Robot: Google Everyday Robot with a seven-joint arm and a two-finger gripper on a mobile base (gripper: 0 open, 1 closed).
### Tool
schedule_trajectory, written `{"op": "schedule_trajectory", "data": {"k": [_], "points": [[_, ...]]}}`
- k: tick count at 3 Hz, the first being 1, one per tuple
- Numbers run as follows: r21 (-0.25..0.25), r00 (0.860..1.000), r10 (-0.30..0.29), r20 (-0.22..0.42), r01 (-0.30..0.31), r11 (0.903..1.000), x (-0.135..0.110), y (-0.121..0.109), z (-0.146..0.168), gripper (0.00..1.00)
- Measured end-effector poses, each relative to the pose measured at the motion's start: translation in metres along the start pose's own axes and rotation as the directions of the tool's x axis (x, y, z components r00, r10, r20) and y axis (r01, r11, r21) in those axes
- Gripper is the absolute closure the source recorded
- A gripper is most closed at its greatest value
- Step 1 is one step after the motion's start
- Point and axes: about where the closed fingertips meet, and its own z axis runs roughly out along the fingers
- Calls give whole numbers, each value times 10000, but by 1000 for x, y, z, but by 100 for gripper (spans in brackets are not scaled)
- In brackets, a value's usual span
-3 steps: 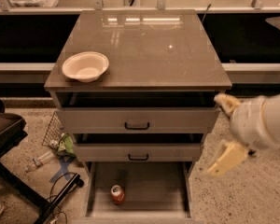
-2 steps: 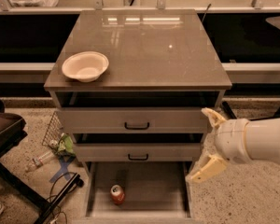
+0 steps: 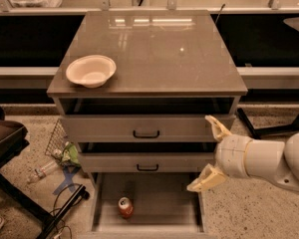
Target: Pick coke can from bottom drawer and place on counter
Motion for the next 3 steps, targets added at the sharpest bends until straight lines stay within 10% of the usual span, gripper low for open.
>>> {"op": "schedule_trajectory", "data": {"k": [3], "points": [[-356, 9859, 779, 1479, -734, 9967, 29, 42, 75, 0]]}}
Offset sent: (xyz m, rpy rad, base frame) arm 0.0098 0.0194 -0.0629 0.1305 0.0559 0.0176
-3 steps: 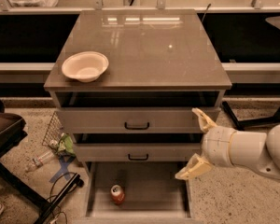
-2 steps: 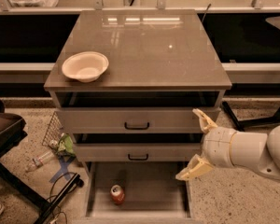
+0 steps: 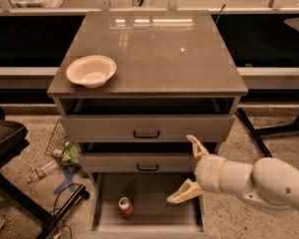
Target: Pick coke can from bottom drawer and place on counter
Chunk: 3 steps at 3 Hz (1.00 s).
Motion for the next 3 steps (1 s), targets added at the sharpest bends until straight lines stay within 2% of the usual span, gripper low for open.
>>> {"op": "schedule_trajectory", "data": {"k": [1, 2, 3], "points": [[-58, 9960, -256, 857, 262, 9996, 21, 20, 54, 0], [-400, 9899, -333, 1376, 391, 9984, 57, 42, 107, 0], [-1290, 9875, 127, 1569, 77, 9916, 103, 79, 165, 0]]}}
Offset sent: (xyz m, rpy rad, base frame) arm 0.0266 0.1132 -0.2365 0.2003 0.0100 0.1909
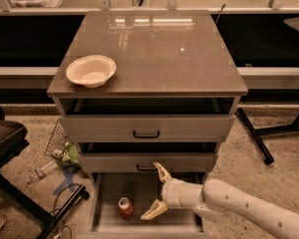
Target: Pick coke can from bottom drawer and place on counter
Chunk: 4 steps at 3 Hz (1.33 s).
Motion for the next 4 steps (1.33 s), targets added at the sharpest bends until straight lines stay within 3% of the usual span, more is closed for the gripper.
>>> {"op": "schedule_trajectory", "data": {"k": [1, 2, 3, 4], "points": [[-488, 9954, 952, 82, -947, 9943, 53, 36, 36, 0], [-501, 9950, 993, 122, -986, 9939, 56, 36, 38, 0], [-648, 9884, 1420, 534, -1385, 9882, 85, 38, 59, 0], [-780, 9709, 2026, 1279, -1938, 9779, 147, 43, 95, 0]]}}
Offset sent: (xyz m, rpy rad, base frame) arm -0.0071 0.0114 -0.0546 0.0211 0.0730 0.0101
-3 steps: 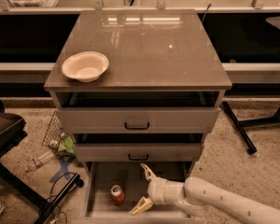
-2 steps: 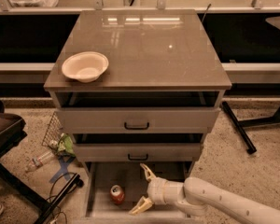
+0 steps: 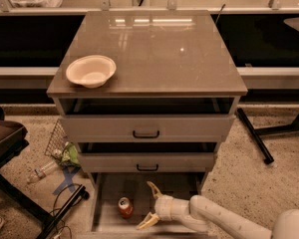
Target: Pick coke can from bottom drawer and place on counter
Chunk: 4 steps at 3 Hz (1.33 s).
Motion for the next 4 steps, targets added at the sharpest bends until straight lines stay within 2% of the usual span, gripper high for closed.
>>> {"op": "schedule_trajectory", "data": {"k": [1, 2, 4], "points": [[4, 9992, 284, 292, -284, 9996, 36, -11, 17, 0], [-187, 9984, 430, 357, -424, 9989, 59, -19, 41, 0], [-1021, 9983, 502, 284, -470, 9937, 80, -16, 93, 0]]}}
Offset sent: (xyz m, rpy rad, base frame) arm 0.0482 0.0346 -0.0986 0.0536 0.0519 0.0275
